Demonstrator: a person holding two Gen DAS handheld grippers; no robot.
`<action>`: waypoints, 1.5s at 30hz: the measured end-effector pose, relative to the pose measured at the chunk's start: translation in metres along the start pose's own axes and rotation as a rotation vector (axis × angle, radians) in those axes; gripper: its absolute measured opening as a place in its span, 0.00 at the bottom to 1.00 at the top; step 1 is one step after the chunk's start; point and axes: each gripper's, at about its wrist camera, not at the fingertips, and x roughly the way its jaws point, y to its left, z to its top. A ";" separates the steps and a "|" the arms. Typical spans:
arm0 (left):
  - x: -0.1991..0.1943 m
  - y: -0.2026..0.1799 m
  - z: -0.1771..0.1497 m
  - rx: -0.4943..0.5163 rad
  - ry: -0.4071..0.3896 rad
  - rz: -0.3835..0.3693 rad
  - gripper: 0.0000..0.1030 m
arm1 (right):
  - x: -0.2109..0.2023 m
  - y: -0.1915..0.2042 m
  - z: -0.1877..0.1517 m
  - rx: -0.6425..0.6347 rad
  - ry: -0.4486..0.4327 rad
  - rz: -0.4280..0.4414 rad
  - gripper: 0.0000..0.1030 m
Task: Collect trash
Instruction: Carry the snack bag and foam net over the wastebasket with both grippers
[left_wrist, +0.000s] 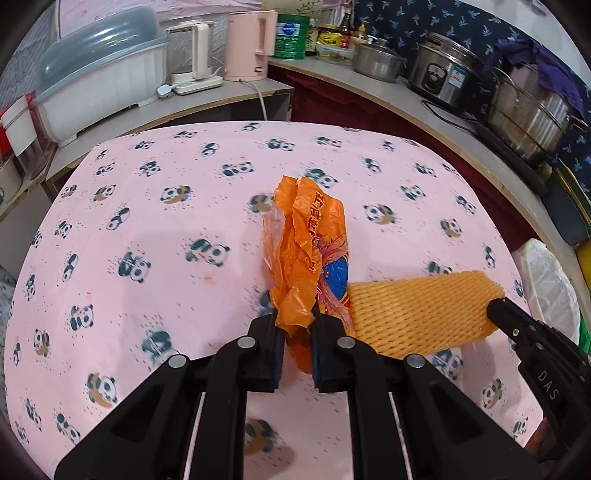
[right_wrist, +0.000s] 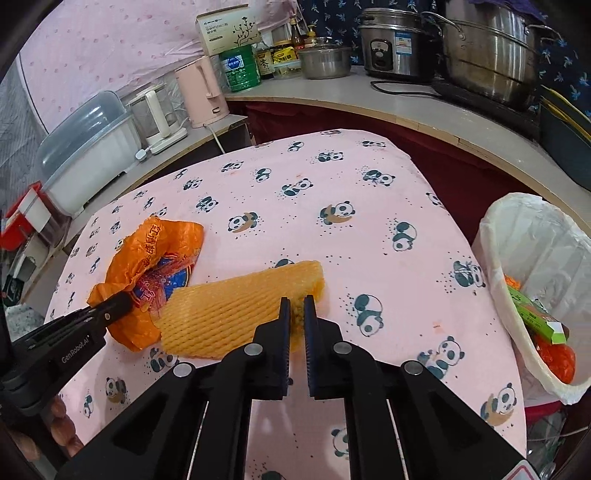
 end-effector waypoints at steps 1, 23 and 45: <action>-0.002 -0.005 -0.003 0.006 0.001 -0.005 0.10 | -0.003 -0.004 -0.001 0.005 -0.005 -0.005 0.07; -0.048 -0.109 -0.006 0.161 -0.065 -0.089 0.10 | -0.087 -0.118 0.012 0.184 -0.170 -0.102 0.07; -0.055 -0.293 -0.028 0.441 -0.058 -0.259 0.10 | -0.147 -0.273 -0.010 0.409 -0.262 -0.251 0.07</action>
